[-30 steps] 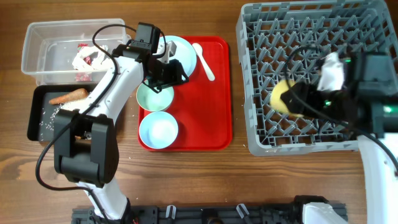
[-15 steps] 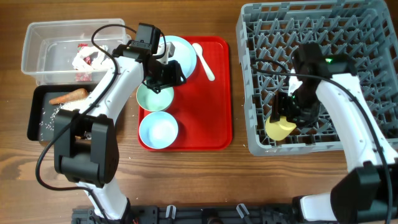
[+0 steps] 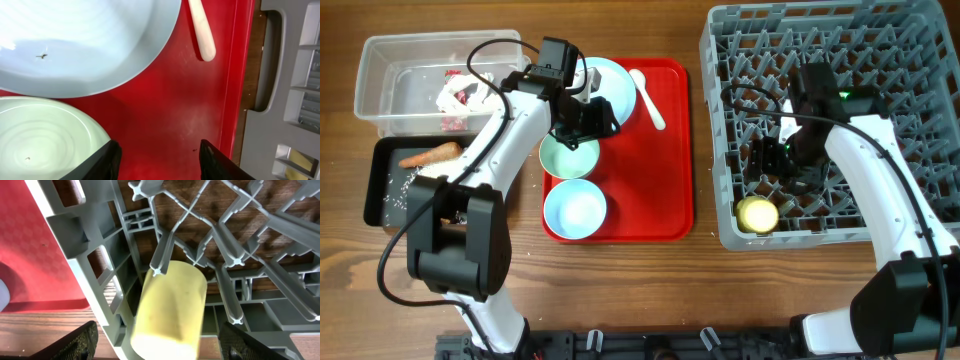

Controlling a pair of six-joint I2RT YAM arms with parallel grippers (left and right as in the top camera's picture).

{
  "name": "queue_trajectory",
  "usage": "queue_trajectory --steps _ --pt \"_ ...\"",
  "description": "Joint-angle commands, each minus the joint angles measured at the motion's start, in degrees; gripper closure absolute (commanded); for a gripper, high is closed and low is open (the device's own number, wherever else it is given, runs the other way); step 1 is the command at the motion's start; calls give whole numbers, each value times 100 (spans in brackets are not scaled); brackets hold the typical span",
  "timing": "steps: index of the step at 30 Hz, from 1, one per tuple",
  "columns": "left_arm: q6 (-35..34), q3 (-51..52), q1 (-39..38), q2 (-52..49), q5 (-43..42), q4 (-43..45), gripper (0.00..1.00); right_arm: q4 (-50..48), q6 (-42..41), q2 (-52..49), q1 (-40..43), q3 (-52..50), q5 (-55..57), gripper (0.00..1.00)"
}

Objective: Sort waste into correct bins and load items into the dishwasher rack
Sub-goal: 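Reach the right gripper to the red tray and grasp the green bowl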

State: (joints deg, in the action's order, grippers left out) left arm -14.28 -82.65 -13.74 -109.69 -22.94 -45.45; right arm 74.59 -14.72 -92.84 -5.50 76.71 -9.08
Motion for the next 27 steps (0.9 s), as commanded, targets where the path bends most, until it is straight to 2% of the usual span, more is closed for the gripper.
queue_trajectory --steps 1,5,10,12,16,21,23,24,27 --pt "52 -74 13 105 52 -2 50 0 -28 39 -35 527 -247 21" --pt "52 -247 197 264 52 -212 52 -205 -28 131 -302 1366 -496 21" --pt "55 -299 699 999 57 -326 48 -1635 -516 -61 -1377 1467 -636 23" --pt "52 -299 986 1329 120 -380 43 -2173 -717 -275 -1816 1467 -575 25" --pt "52 -297 1744 1947 885 -702 29 -3178 -1029 -1102 -2621 1467 -382 30" --pt "50 -297 2369 1980 1220 -1088 16 -3958 -1493 -2094 -3058 1467 -367 44" --pt "52 -295 2503 1967 1220 -1152 9 -4059 -1591 -2334 -3136 1467 -404 45" --pt "52 -295 2559 1967 1222 -1165 0 -4151 -1589 -2509 -3187 1467 -490 46" --pt "50 -295 2586 1967 1215 -1163 0 -4306 -1744 -2857 -3320 1467 -581 49"
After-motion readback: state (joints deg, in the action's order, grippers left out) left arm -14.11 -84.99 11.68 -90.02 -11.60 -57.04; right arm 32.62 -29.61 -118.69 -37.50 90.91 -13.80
